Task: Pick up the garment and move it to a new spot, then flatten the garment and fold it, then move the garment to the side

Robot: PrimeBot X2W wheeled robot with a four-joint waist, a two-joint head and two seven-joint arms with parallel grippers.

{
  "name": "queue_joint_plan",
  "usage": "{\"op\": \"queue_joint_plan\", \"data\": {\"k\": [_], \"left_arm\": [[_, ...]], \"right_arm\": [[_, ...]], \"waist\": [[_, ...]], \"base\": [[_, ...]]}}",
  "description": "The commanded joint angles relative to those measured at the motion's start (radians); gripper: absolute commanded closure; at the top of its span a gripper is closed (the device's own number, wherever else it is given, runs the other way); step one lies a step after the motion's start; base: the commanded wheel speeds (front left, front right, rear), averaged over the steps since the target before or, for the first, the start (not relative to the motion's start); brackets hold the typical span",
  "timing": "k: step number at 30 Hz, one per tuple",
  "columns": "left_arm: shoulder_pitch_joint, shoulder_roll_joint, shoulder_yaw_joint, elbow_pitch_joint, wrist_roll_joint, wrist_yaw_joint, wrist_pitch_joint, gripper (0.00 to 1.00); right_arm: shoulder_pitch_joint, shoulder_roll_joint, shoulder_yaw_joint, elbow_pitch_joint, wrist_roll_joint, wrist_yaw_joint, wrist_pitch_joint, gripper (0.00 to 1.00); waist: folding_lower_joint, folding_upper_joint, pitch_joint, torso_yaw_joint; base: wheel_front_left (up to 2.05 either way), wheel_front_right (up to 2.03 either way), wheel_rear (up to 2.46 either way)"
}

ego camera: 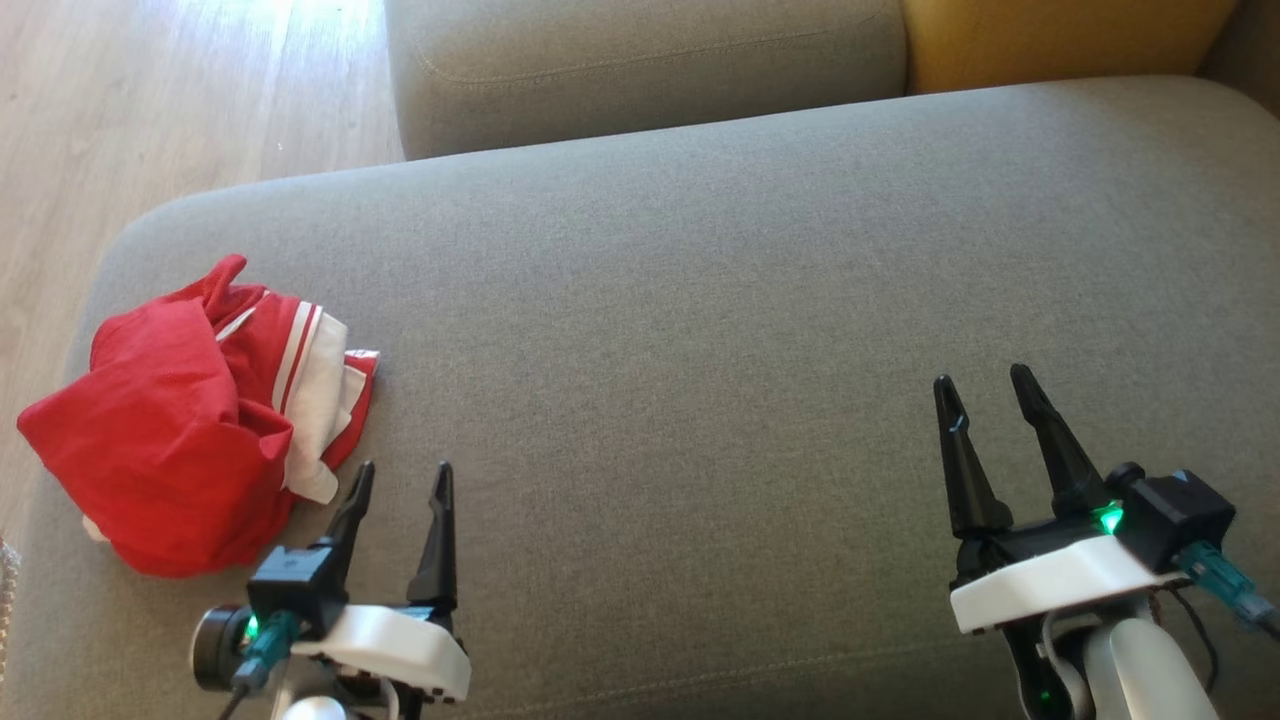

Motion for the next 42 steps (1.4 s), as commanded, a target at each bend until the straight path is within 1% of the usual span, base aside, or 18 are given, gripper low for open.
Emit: {"op": "queue_joint_plan", "data": {"k": [1,6,8,12,19,22,28,37,42], "left_arm": [[-0.04,-0.006,0.057,-0.023,0.015,-0.017,-0.012,0.0],[-0.037,-0.035,0.105,-0.012,0.032,-0.055,-0.012,0.0],[-0.036,-0.04,0.114,-0.01,0.034,-0.061,-0.012,0.0],[-0.034,-0.058,0.148,0.001,0.028,-0.087,-0.012,0.0],[-0.037,-0.071,0.175,0.007,0.056,-0.111,-0.012,0.0],[-0.042,-0.073,0.176,0.01,0.066,-0.119,-0.012,0.0],[-0.05,-0.075,0.183,0.011,0.081,-0.124,-0.012,0.0],[-0.058,-0.076,0.203,-0.005,0.086,-0.131,-0.012,0.0],[-0.051,-0.076,0.211,-0.01,0.088,-0.132,-0.012,0.0]], "right_arm": [[-0.029,-0.008,0.026,-0.026,-0.015,0.0,-0.01,0.0],[-0.03,-0.008,0.028,-0.022,-0.039,0.0,-0.01,0.0],[-0.031,-0.008,0.028,-0.022,-0.042,0.0,-0.01,0.0],[-0.032,-0.008,0.026,-0.019,-0.046,0.0,-0.01,0.0],[-0.032,-0.008,0.027,-0.015,-0.048,0.0,-0.01,0.0],[-0.027,-0.008,0.026,-0.018,-0.049,0.0,-0.01,0.0],[-0.016,-0.008,0.037,-0.025,-0.049,0.0,-0.01,0.0],[-0.012,-0.008,0.065,-0.026,-0.046,0.0,-0.01,0.0],[-0.016,-0.008,0.089,-0.018,-0.041,0.0,-0.01,0.0]], "waist": [[0.0,0.0,-0.002,0.0],[0.0,0.0,-0.002,0.0],[0.0,0.0,-0.001,0.0],[0.0,0.0,0.001,-0.001],[0.0,0.0,0.003,0.001],[0.0,0.0,0.003,0.017],[0.0,0.0,0.01,0.094],[0.0,0.0,0.025,0.271],[0.0,0.0,0.023,0.351]], "base": [[0.0,0.0,0.0],[0.0,0.0,0.0],[0.0,0.0,0.0],[0.0,0.0,0.0],[0.0,0.0,0.0],[0.0,0.0,0.0],[0.0,0.0,0.0],[0.0,0.0,0.0],[0.0,0.0,0.0]]}}
